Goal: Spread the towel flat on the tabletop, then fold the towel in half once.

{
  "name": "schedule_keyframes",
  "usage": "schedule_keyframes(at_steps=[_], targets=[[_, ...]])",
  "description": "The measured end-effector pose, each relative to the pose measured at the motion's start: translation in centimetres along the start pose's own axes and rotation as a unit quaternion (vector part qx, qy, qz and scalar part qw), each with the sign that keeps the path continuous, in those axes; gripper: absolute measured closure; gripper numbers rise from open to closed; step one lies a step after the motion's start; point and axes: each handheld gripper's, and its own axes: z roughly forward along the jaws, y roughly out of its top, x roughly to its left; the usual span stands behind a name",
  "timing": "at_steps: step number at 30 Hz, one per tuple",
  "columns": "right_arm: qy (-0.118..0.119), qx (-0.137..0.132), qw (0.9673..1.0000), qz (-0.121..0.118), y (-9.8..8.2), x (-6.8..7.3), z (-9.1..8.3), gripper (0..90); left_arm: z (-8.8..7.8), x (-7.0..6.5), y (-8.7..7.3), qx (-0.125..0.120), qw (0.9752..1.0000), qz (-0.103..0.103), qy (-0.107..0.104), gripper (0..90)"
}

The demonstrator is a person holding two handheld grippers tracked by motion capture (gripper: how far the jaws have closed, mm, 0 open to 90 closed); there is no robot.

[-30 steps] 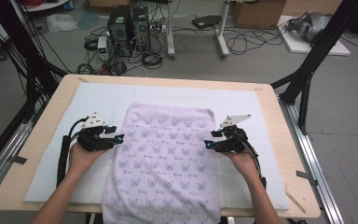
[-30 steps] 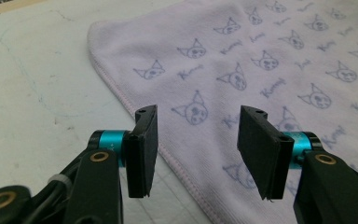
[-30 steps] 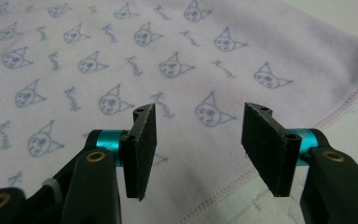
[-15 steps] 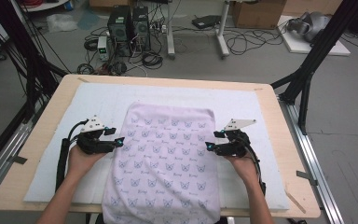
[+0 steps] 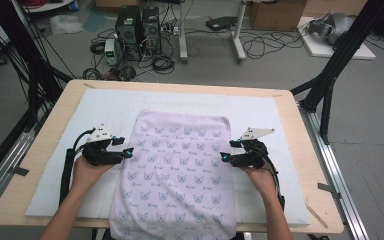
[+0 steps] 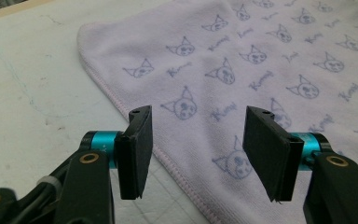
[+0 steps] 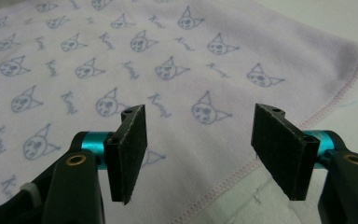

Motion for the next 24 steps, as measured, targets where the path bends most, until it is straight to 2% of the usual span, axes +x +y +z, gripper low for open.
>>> schedule_keyframes(at_steps=[18, 24], targets=[[-0.006, 0.008, 0.9999, -0.004, 0.0, 0.0, 0.5, 34.8, 0.2, 0.2, 0.1, 0.000, 1.0000, 0.001, -0.005, 43.6], [-0.007, 0.015, 0.9998, -0.006, 0.4, -0.8, 0.8, 36.5, 0.8, 0.6, 1.1, 0.003, 0.9999, 0.011, 0.004, 48.3]])
